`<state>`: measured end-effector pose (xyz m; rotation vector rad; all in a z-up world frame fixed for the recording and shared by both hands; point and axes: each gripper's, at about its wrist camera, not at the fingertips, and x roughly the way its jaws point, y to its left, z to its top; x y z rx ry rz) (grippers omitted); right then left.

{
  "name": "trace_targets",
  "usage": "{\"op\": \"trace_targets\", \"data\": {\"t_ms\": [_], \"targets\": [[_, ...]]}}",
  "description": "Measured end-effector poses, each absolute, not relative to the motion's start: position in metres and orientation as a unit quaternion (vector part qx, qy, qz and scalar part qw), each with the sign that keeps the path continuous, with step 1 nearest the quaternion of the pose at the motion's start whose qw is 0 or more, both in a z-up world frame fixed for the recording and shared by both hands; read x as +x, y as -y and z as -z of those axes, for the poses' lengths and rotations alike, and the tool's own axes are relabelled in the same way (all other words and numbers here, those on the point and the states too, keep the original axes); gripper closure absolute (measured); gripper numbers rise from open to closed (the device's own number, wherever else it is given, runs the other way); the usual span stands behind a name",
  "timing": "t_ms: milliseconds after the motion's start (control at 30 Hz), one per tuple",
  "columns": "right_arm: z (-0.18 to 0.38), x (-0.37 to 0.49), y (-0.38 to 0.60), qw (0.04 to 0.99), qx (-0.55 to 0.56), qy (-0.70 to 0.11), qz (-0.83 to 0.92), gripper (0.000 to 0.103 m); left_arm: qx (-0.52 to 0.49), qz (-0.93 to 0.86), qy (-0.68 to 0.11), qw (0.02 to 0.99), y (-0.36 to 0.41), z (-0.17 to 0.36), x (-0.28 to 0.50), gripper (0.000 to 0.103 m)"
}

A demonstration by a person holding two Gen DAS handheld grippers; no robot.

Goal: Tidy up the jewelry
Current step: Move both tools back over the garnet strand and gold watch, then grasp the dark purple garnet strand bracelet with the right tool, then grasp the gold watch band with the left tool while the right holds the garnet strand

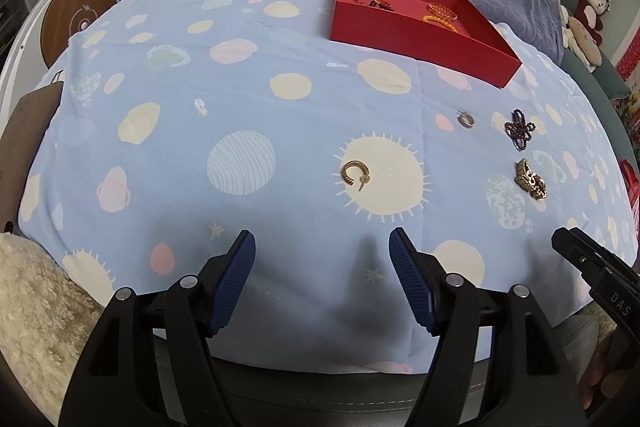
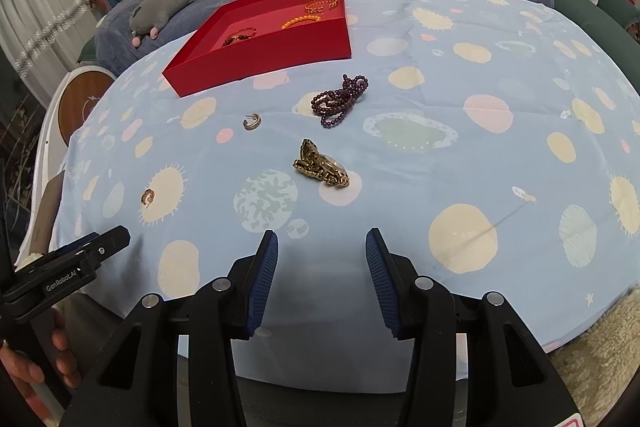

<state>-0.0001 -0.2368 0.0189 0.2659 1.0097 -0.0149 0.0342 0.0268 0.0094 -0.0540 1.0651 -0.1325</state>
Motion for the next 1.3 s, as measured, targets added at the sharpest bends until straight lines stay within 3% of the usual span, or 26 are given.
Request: {"op": "trace_targets", "data": {"t_ms": [1100, 1200, 1233, 1300], "targets": [[-0.006, 0.131, 0.267, 0.862, 0.168, -0.478, 0.032, 0.059, -0.043, 0.068, -0.515, 0.853, -0.009, -0.004, 0.076, 0.037], [0.002, 0.139, 0.268, 0.855, 0.171, -0.49, 0.031, 0.077, -0.041, 0.069, -0.516, 0.853, -0.008, -0.005, 0.078, 0.037], [0.004, 0.14, 0.268, 0.852, 0.17, -0.494, 0.028, 0.089, -0.041, 0.07, -0.517, 0.852, -0.007, -0.004, 0.079, 0.037], [0.005, 0.137, 0.268, 0.854, 0.164, -0.493, 0.025, 0.091, -0.042, 0.072, -0.517, 0.852, -0.005, -0.005, 0.08, 0.037]]}}
